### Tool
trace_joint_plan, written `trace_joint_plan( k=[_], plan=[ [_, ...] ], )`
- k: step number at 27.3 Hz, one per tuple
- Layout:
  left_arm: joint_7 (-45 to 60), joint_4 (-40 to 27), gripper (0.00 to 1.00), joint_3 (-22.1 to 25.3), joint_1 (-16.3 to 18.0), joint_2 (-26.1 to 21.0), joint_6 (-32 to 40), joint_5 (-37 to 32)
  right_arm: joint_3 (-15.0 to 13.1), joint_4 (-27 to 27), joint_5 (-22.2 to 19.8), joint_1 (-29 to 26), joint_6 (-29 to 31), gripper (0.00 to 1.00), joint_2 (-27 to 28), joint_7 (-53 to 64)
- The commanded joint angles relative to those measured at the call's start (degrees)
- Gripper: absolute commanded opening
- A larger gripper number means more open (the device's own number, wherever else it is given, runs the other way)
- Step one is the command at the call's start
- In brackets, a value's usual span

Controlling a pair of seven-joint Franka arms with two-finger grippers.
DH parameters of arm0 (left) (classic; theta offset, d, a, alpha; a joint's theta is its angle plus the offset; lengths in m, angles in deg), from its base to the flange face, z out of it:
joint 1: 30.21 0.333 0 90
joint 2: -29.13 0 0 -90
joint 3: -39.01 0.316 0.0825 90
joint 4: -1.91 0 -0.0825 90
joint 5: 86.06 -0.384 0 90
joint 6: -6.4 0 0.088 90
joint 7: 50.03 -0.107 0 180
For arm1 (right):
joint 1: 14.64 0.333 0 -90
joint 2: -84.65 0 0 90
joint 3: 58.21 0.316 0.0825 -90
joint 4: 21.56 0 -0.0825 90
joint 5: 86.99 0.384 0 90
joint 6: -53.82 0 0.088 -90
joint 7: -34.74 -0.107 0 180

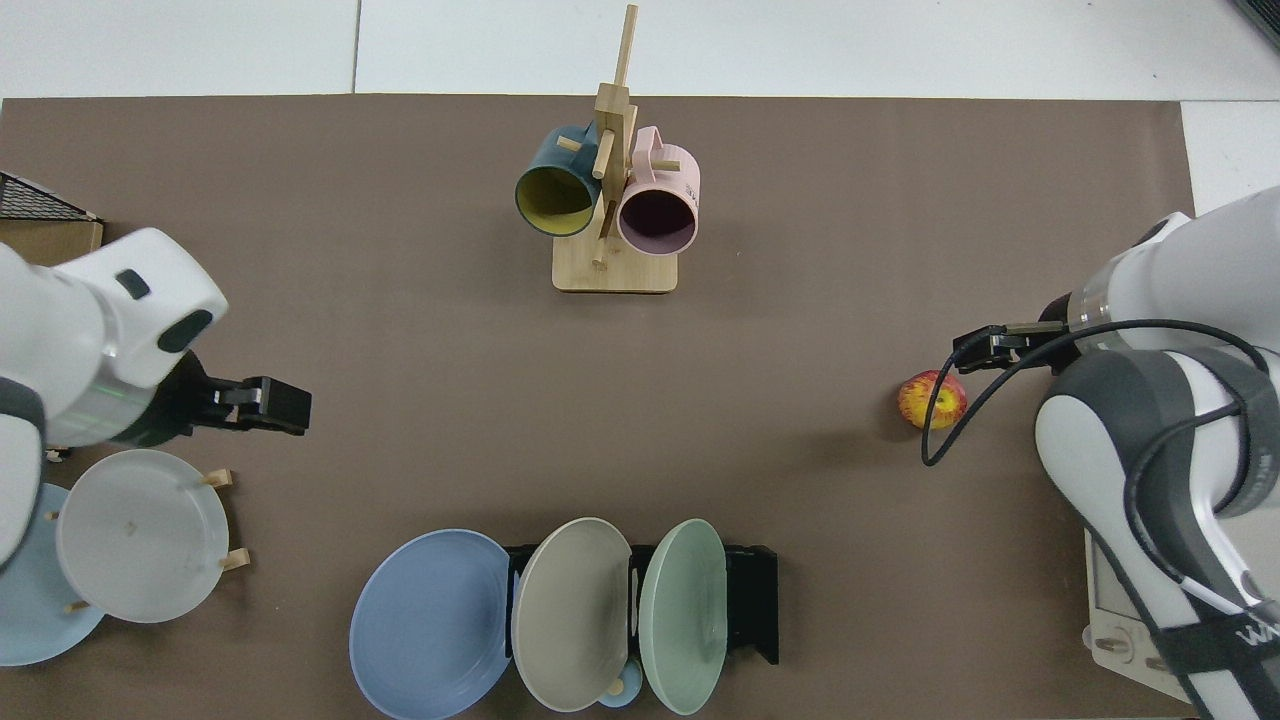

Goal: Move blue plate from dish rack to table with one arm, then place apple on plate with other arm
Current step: 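Reach the left gripper down to the blue plate in the dish rack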

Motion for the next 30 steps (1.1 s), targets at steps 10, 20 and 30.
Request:
trace_joint_plan(
  k=[10,20,30],
  plan=[
    [9.0,-34.3,1.00,-12.8,-0.7,17.1,-18.3,-5.8,0.0,8.7,0.0,0.3,12.5,1.00,2.6,-1.3],
    [9.0,-38.1,1.00,-15.9,-0.8,15.7,-19.5,-8.6,0.0,11.5,0.0,0.3,17.0,1.00,4.5,-1.3],
    [8.5,-38.1,0.65,-16.0,-0.7,15.7,-18.4,-8.6,0.0,12.1,0.1,1.4,21.2,1.00,8.5,-1.6]
  ],
)
